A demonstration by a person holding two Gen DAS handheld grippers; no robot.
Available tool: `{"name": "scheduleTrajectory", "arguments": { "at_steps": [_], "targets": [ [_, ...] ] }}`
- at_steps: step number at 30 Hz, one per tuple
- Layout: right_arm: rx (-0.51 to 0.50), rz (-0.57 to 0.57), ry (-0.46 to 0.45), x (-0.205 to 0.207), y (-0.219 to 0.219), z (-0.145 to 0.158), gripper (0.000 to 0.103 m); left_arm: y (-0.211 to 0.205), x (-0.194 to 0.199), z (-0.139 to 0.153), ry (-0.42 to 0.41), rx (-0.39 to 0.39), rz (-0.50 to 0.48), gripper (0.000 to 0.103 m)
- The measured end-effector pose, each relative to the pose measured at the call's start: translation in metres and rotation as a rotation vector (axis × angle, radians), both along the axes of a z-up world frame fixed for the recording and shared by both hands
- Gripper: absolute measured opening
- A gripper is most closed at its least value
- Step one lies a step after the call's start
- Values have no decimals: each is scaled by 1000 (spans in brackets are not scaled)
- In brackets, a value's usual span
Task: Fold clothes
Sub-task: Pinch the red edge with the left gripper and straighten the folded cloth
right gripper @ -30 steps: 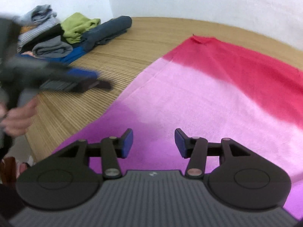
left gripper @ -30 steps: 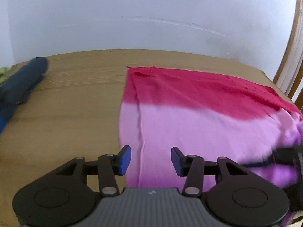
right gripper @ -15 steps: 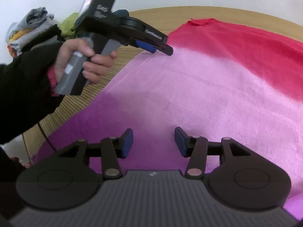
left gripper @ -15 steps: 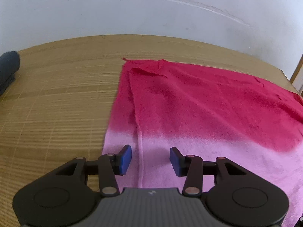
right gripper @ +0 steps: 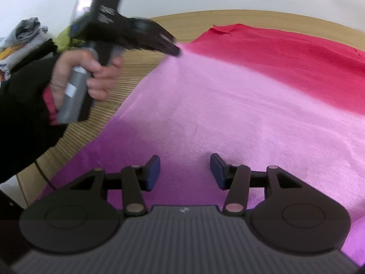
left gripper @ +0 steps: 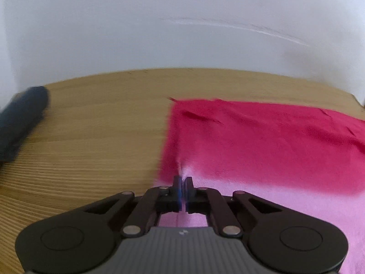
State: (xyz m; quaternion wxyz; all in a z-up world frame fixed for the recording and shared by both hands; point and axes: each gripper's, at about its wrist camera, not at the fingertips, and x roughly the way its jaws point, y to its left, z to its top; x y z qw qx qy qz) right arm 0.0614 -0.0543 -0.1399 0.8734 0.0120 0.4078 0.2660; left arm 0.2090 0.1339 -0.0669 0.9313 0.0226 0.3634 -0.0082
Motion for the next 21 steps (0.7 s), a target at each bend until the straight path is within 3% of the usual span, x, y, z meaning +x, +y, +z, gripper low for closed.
{"name": "scheduleTrajectory", "arguments": {
  "at_steps": [4,8,9,11,13,16,21],
  "targets": [
    [-26,-22,-5,-1,6,0,51,7,13,-24,70,93,23,4],
    [-39,-50,-6,-1,8,0,51,-4,10,-26,40,199,-4,24],
    [-42,-71,-3,-2,7,1,51,-2,9,-24,46,182,-3,35],
    [-49,-122,5,-5,5,4,51,5,6,-17,50,146,4,45],
    [-45,-187,-2,-13,-3,9,51,11,0,-11,36,127,14,46],
    [-58,-277,-26,-29,-23,17,51,14,-16,0,4,190,17,49],
    [-101,-440,-64,-59,-68,29,51,4,-61,19,33,164,-63,51]
  ]
}}
